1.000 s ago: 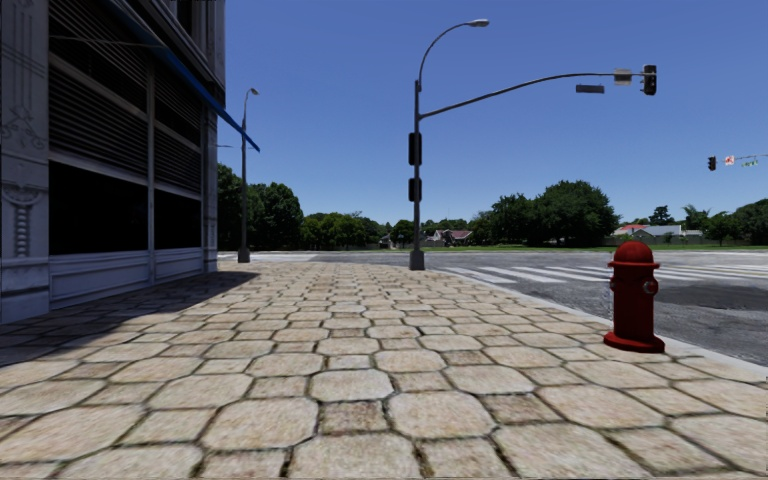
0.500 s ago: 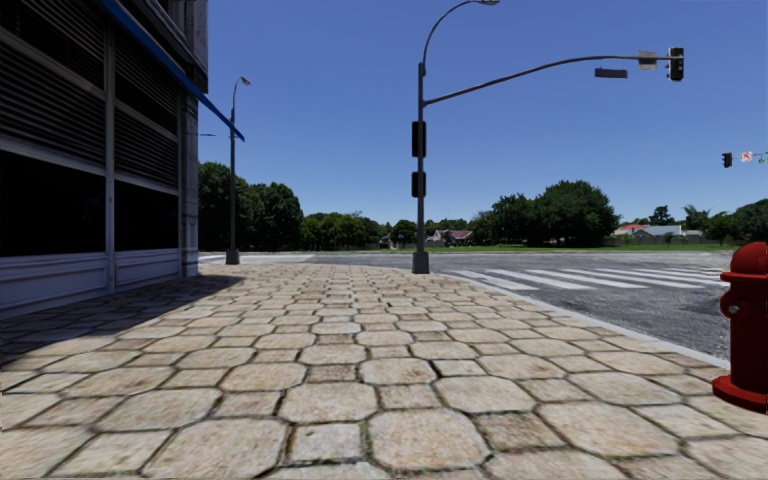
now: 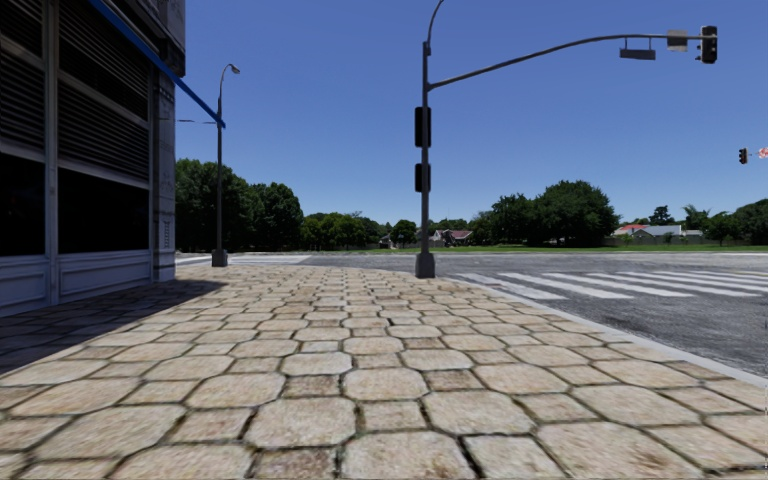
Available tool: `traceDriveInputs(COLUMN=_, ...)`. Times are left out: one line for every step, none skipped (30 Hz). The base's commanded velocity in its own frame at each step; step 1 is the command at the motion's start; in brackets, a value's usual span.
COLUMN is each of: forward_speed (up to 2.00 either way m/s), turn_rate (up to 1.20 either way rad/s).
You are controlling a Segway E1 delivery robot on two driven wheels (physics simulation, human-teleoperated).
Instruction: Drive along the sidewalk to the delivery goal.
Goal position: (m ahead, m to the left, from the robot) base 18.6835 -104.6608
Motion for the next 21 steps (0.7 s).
traceDriveInputs(forward_speed=1.95, turn_rate=0.00)
traceDriveInputs(forward_speed=1.95, turn_rate=0.00)
traceDriveInputs(forward_speed=1.95, turn_rate=0.00)
traceDriveInputs(forward_speed=1.95, turn_rate=0.00)
traceDriveInputs(forward_speed=1.95, turn_rate=0.00)
traceDriveInputs(forward_speed=1.95, turn_rate=0.00)
traceDriveInputs(forward_speed=1.95, turn_rate=0.00)
traceDriveInputs(forward_speed=1.95, turn_rate=0.00)
traceDriveInputs(forward_speed=1.95, turn_rate=0.00)
traceDriveInputs(forward_speed=1.95, turn_rate=0.00)
traceDriveInputs(forward_speed=1.95, turn_rate=0.00)
traceDriveInputs(forward_speed=1.95, turn_rate=0.00)
traceDriveInputs(forward_speed=1.95, turn_rate=0.00)
traceDriveInputs(forward_speed=1.95, turn_rate=0.00)
traceDriveInputs(forward_speed=1.95, turn_rate=0.00)
traceDriveInputs(forward_speed=1.95, turn_rate=0.00)
traceDriveInputs(forward_speed=1.95, turn_rate=0.00)
traceDriveInputs(forward_speed=1.95, turn_rate=0.00)
traceDriveInputs(forward_speed=1.95, turn_rate=0.00)
traceDriveInputs(forward_speed=1.95, turn_rate=0.00)
traceDriveInputs(forward_speed=1.95, turn_rate=0.00)
